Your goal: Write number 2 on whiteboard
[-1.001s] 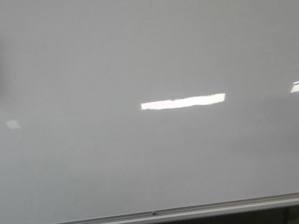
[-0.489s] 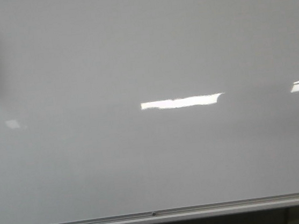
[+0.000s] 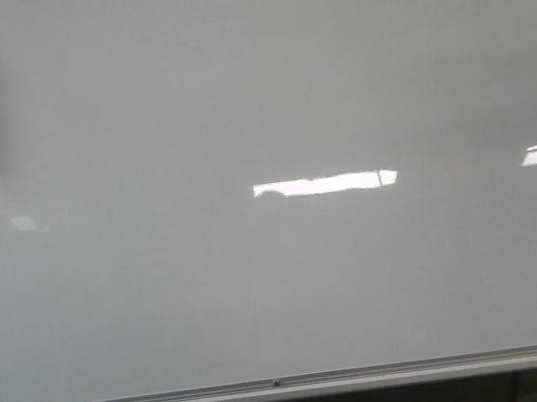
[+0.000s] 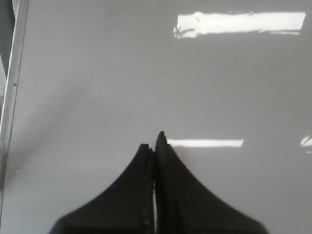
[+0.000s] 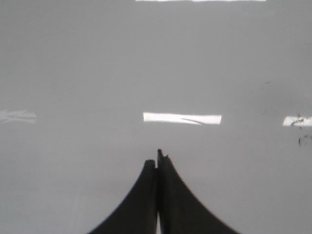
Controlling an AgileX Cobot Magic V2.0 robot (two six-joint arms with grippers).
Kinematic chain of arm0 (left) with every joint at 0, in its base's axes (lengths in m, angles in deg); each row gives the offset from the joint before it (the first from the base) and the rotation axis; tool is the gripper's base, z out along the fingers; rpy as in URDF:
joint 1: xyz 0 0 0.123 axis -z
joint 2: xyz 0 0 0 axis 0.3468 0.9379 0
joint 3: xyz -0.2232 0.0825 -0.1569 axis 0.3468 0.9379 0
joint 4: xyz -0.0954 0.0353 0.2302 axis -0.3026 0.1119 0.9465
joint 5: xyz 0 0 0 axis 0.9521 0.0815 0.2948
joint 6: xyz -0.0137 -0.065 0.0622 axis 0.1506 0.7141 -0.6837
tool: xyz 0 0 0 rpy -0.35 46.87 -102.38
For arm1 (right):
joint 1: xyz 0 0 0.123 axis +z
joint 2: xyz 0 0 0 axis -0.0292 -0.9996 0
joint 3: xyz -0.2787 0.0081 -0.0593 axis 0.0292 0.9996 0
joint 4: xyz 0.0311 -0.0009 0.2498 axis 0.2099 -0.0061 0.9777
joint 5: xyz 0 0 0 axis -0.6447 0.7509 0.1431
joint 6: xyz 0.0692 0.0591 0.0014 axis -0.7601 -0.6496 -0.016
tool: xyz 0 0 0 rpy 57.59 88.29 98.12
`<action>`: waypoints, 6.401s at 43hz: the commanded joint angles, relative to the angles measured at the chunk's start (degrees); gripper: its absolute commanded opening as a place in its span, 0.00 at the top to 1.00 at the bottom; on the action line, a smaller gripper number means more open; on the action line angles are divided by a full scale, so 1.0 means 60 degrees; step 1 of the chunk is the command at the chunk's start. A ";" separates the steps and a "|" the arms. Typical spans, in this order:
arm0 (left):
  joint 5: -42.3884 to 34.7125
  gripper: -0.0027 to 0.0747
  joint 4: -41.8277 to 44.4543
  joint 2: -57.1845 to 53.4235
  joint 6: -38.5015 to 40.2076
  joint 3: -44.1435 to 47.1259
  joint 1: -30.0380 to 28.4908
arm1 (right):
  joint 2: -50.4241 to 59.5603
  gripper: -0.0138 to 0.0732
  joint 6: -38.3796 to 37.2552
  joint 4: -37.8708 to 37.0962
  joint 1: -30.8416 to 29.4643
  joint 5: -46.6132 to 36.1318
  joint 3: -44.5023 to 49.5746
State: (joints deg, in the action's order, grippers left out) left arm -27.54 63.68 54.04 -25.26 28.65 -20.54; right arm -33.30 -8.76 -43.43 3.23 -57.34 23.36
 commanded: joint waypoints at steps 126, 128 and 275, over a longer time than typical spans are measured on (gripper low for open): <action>-0.3575 0.45 -0.0588 1.2250 0.0050 -0.3462 0.0678 | -0.3084 0.21 0.0117 -0.0010 0.0017 0.1301 -0.0631; -0.3528 0.45 -0.0588 1.2354 0.0050 -0.3558 0.0678 | -0.3084 0.21 0.0117 -0.0010 0.0017 0.1301 -0.0631; 0.5304 0.99 -0.3241 1.0370 -0.7469 -0.5777 0.8038 | -0.9301 0.59 1.0269 0.7008 0.5471 0.5858 -0.6000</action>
State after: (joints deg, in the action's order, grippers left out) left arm 6.36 46.37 117.63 -69.91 -4.13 27.20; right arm -90.30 52.31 -4.30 36.07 -20.72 -10.68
